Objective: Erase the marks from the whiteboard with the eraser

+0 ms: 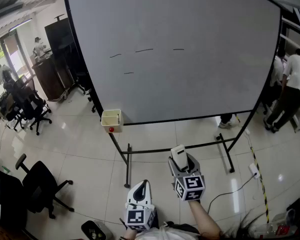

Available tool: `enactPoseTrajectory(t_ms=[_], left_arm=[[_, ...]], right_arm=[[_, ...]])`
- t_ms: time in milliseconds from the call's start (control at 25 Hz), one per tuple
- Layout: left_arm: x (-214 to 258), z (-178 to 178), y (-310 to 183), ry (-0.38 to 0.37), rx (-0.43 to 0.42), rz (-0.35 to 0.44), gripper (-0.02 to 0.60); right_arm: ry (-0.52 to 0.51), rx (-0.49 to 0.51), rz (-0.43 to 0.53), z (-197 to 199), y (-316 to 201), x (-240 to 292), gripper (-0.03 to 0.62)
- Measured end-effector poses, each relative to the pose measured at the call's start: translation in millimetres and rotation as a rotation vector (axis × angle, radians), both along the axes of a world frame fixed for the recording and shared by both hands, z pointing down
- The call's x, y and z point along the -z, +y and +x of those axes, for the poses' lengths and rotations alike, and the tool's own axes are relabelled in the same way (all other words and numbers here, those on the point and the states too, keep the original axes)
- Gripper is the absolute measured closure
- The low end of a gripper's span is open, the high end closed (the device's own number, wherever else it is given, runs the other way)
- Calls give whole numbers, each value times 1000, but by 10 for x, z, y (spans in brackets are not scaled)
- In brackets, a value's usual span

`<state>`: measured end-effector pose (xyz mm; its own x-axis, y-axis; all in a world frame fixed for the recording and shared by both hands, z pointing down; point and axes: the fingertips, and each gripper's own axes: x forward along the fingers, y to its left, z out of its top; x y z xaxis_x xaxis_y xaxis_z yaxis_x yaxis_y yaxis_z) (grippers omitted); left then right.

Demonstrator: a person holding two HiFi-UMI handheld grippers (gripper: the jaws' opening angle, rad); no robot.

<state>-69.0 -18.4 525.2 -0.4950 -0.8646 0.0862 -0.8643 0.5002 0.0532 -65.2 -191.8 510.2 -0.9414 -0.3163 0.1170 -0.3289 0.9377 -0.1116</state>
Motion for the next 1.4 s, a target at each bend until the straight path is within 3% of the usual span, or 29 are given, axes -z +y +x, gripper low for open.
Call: enactPoseTrajectory(t_ms=[240,440,520,680,920,1200,1320,1400], left_arm=[[46,-1084,-98,-29,0,12,586],[465,-2147,-218,-73,-21,70,586],[574,-2462,-253,-72,-23,99,586],[486,-2955,-269,-73,-27,81,586],[343,-3253,-334,-34,-13,81,586],[351,-3415,-471,-13,4,92,586],[380,-3358,-538,-12,-1,100,586],[379,-3321,-561,-9,-8,97,586]], right_arm=[[-125,-85,117,-1316,-687,813,316],[-153,-137,226,-2469,-1005,1349,316],[-165,-162,248,-2807,-1092,1504,316],[-192,-224,223,-3217,-1258,1708,317],[-165,-331,230,-3376,-1299,1612,319],[36,-150,400,-4109,-435,1339,321],[51,-89,394,-4080,-417,1288,322],[6,-125,355,-3846,-609,1432,321]])
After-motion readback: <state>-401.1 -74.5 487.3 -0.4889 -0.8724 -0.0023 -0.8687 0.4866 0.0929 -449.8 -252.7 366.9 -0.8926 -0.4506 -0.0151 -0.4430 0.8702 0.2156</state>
